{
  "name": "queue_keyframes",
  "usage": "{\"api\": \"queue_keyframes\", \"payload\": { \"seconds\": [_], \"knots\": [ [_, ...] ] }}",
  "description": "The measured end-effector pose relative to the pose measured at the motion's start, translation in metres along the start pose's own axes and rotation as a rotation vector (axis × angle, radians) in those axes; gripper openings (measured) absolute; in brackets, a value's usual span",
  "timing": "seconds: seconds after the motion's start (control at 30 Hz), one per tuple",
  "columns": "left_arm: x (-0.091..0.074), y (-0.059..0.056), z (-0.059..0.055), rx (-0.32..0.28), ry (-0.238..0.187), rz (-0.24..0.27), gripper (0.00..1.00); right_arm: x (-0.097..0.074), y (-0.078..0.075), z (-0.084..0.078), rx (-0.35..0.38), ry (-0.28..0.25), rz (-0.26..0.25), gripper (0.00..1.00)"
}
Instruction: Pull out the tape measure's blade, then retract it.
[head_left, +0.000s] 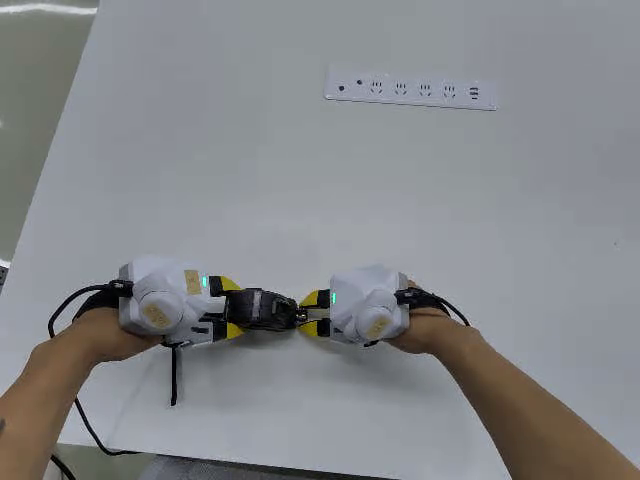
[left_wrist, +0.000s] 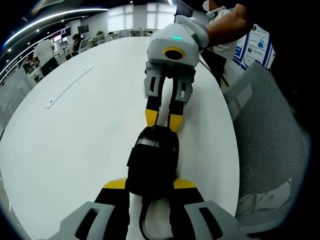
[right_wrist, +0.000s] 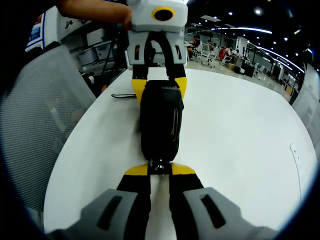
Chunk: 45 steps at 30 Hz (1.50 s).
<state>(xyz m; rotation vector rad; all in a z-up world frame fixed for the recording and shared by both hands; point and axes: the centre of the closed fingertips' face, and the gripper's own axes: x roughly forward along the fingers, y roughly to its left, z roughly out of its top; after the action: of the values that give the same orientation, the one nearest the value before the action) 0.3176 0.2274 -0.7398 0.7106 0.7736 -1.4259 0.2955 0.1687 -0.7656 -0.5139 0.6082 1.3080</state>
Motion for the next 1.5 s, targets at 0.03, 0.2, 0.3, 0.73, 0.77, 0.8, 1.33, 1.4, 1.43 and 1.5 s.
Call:
{"api": "queue_keyframes", "payload": {
  "seconds": [0.03, 0.2, 0.3, 0.73, 0.77, 0.8, 1.33, 1.4, 1.43, 1.5],
  "knots": [
    [0.0, 0.0, 0.0, 0.0, 0.0, 0.0, 0.27, 0.0, 0.0, -0.001, -0.001, 0.002, 0.0, 0.11],
    [0.0, 0.0, 0.0, 0.001, 0.0, 0.0, 0.27, -0.004, 0.0, -0.004, -0.004, 0.007, 0.002, 0.11],
    [0.0, 0.0, 0.0, 0.0, 0.001, 0.0, 0.27, -0.006, 0.0, -0.005, -0.004, 0.01, 0.0, 0.11],
    [0.0, 0.0, 0.0, -0.001, 0.001, 0.003, 0.27, -0.012, 0.0, -0.01, -0.009, 0.018, 0.006, 0.11],
    [0.0, -0.001, 0.0, -0.001, 0.001, 0.003, 0.27, -0.012, 0.001, -0.01, -0.008, 0.017, 0.007, 0.11],
    [0.0, -0.001, 0.0, 0.0, 0.002, 0.004, 0.27, -0.012, 0.001, -0.011, -0.008, 0.017, 0.007, 0.11],
    [-0.002, -0.001, -0.001, 0.005, 0.009, 0.007, 0.27, -0.019, 0.001, -0.014, -0.015, 0.021, 0.01, 0.11],
    [-0.002, -0.001, -0.001, 0.005, 0.009, 0.007, 0.27, -0.02, 0.001, -0.014, -0.015, 0.021, 0.011, 0.11],
    [-0.002, -0.001, -0.001, 0.005, 0.009, 0.007, 0.27, -0.02, 0.001, -0.014, -0.015, 0.021, 0.011, 0.11],
    [-0.002, 0.0, -0.001, 0.005, 0.01, 0.008, 0.27, -0.021, 0.001, -0.014, -0.015, 0.021, 0.011, 0.11]
  ]
}}
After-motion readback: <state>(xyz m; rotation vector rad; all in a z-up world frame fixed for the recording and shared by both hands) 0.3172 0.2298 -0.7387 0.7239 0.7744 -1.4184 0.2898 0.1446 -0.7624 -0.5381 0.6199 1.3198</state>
